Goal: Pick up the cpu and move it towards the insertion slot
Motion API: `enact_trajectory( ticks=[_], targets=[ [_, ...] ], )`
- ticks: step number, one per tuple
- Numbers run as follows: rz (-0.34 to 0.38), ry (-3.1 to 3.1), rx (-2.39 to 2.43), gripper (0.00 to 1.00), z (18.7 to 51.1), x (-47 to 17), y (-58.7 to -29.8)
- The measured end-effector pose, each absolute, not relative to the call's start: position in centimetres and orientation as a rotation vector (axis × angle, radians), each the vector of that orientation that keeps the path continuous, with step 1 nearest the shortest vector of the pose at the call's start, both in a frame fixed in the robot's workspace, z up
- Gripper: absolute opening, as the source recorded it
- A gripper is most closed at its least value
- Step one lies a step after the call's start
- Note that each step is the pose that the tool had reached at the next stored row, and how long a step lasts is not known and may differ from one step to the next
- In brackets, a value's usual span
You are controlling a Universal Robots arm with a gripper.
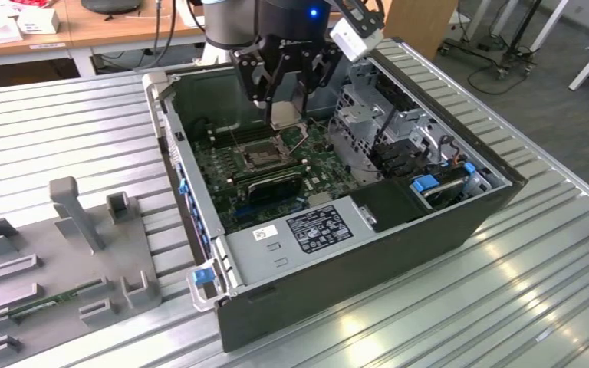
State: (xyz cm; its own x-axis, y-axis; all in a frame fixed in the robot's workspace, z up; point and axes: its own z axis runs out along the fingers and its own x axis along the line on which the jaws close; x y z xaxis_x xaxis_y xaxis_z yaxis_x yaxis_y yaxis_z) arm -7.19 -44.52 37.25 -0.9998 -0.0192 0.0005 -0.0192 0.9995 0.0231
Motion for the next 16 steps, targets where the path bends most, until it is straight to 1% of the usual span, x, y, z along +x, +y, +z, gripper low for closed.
enact_trajectory(
  ticks=[16],
  targets=[
    [-0.036,-3.141,0.03,0.55,37.25,-6.63,-44.52]
  ],
)
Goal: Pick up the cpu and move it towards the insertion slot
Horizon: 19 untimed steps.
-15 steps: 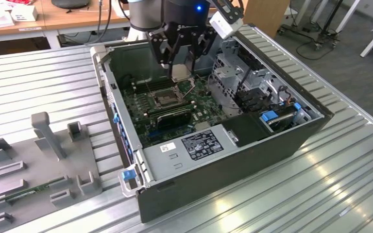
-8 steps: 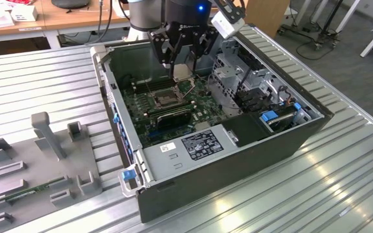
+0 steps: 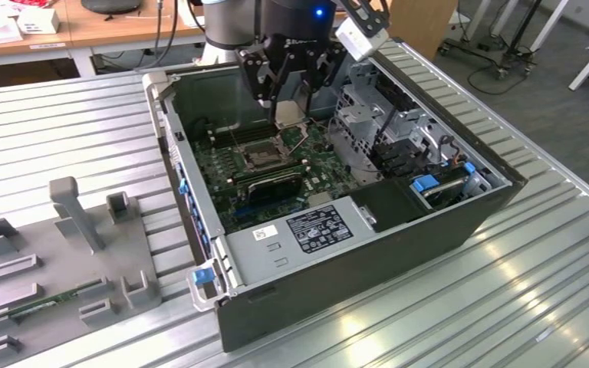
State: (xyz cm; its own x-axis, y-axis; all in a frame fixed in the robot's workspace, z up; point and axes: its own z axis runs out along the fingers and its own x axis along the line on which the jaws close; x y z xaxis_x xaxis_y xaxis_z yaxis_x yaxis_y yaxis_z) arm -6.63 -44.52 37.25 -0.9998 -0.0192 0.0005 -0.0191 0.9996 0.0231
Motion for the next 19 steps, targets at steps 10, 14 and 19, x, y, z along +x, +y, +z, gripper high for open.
enact_trajectory(
  ticks=[10,14,19],
  targets=[
    [-0.036,-3.141,0.03,0.55,37.2,-6.2,-44.5],
    [-0.036,-3.141,0.03,0.55,37.1,-6.2,-44.1],
    [-0.036,-3.141,0.03,0.55,36.9,-6.2,-43.0]
  ],
)
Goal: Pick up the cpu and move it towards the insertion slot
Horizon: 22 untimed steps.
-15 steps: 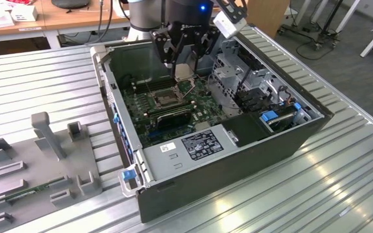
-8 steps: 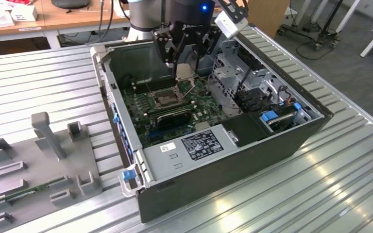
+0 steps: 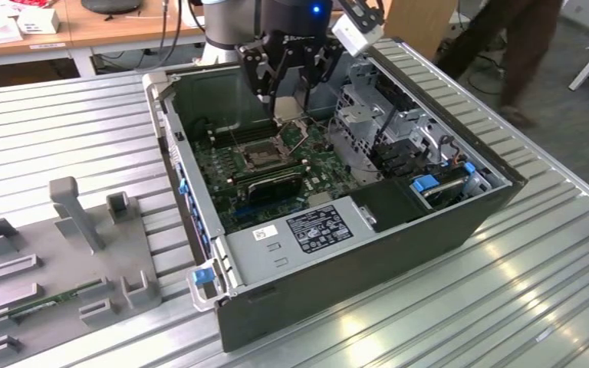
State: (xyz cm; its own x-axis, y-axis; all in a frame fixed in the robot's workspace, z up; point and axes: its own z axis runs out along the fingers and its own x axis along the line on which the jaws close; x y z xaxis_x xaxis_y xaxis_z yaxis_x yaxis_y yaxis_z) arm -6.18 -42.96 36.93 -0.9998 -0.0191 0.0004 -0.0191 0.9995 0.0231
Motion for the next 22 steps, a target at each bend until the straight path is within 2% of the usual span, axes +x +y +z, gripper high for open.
enact_trajectory(
  ticks=[22],
  targets=[
    [-0.036,-3.141,0.03,0.55,35.8,-6.2,-37.6]
  ],
)
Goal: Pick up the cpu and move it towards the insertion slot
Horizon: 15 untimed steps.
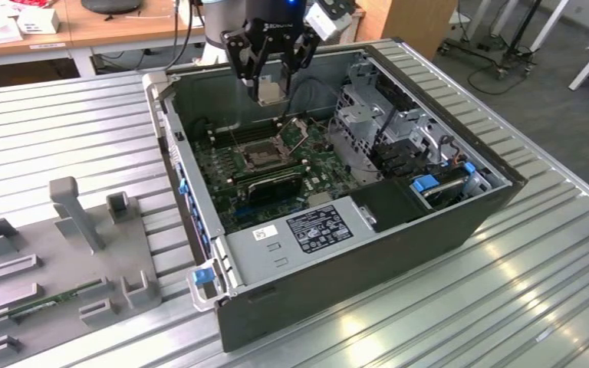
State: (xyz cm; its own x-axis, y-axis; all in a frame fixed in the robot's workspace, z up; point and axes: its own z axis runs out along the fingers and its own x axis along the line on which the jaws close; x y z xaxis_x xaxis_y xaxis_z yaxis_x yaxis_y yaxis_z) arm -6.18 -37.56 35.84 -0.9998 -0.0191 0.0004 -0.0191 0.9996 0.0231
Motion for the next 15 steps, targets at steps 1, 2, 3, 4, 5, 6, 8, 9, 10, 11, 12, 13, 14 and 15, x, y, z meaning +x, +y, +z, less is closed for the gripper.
enact_trajectory(
  ticks=[1,2,3,4,5,6,8,9,10,11,12,13,14,15],
  targets=[
    [-0.036,-3.141,0.03,0.55,35.8,-6.2,-37.3],
    [-0.036,-3.141,0.03,0.55,35.8,-6.2,-37.0],
    [-0.036,-3.141,0.03,0.55,35.7,-6.2,-36.7],
    [-0.036,-3.141,0.03,0.55,35.7,-6.2,-36.4],
    [-0.036,-3.141,0.03,0.55,35.6,-6.2,-36.1],
    [-0.036,-3.141,0.03,0.55,35.6,-6.2,-35.9],
    [-0.036,-3.141,0.03,0.55,35.4,-6.2,-35.7],
    [-0.036,-3.141,0.03,0.55,35.4,-6.2,-35.6],
    [-0.036,-3.141,0.03,0.55,35.3,-6.2,-35.6],
    [-0.036,-3.141,0.03,0.55,35.1,-6.2,-35.6],
    [-0.036,-3.141,0.03,0.55,35.0,-6.2,-35.6],
    [-0.036,-3.141,0.03,0.55,34.9,-6.2,-35.6],
    [-0.036,-3.141,0.03,0.55,34.7,-6.2,-35.6],
    [-0.036,-3.141,0.03,0.55,34.6,-6.2,-35.6]
  ],
)
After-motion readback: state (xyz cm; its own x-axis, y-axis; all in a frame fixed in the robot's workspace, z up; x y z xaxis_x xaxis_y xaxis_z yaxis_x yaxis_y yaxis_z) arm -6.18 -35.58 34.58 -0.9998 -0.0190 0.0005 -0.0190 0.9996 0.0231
